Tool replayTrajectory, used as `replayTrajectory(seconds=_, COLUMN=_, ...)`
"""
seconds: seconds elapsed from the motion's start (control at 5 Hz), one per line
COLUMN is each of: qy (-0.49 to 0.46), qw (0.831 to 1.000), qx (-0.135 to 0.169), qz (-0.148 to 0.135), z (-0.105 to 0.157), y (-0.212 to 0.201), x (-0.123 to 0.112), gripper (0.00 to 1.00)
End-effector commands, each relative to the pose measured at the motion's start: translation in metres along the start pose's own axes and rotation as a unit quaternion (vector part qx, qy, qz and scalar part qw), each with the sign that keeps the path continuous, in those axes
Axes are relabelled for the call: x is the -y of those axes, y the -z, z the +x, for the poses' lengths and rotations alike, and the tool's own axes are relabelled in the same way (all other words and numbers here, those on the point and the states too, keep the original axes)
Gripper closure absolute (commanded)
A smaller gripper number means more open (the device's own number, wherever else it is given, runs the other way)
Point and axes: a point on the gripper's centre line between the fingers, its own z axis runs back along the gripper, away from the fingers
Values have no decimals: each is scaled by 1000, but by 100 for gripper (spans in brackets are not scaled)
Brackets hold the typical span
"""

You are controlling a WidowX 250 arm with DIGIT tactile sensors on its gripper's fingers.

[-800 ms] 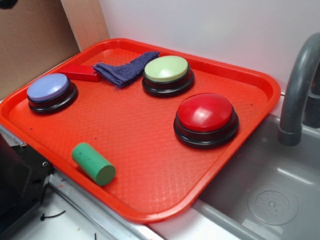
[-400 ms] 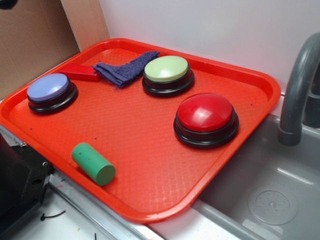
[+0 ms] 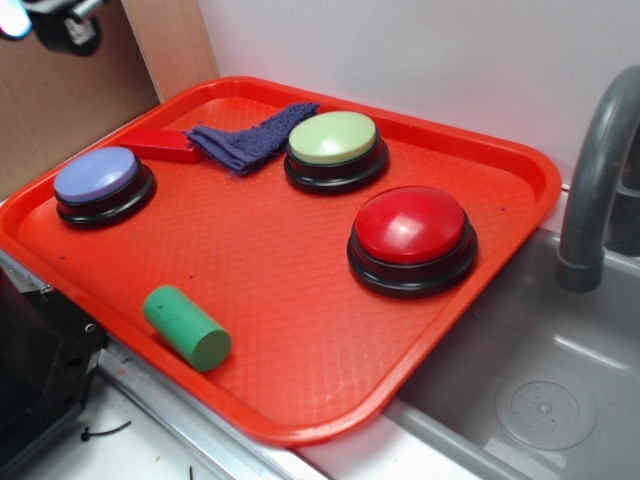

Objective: Push the purple button.

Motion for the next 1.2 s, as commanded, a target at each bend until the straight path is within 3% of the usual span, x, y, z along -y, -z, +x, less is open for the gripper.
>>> replayTrajectory(seconds=0.0, qy=26, qw=999, qx=45, qz=5, z=6, y=50, x=-31, gripper=0)
replayTrajectory(seconds=0.6, qy=65, qw=997, qx=-20, qz=29, z=14, y=124, x=-49, gripper=0)
replayTrajectory(seconds=0.8, qy=68, qw=997, qx=-27, qz=27, z=13, y=124, x=-48, gripper=0)
replayTrajectory(seconds=1.0, qy=72, qw=997, qx=-17, qz=33, z=17, y=98, x=-40, gripper=0)
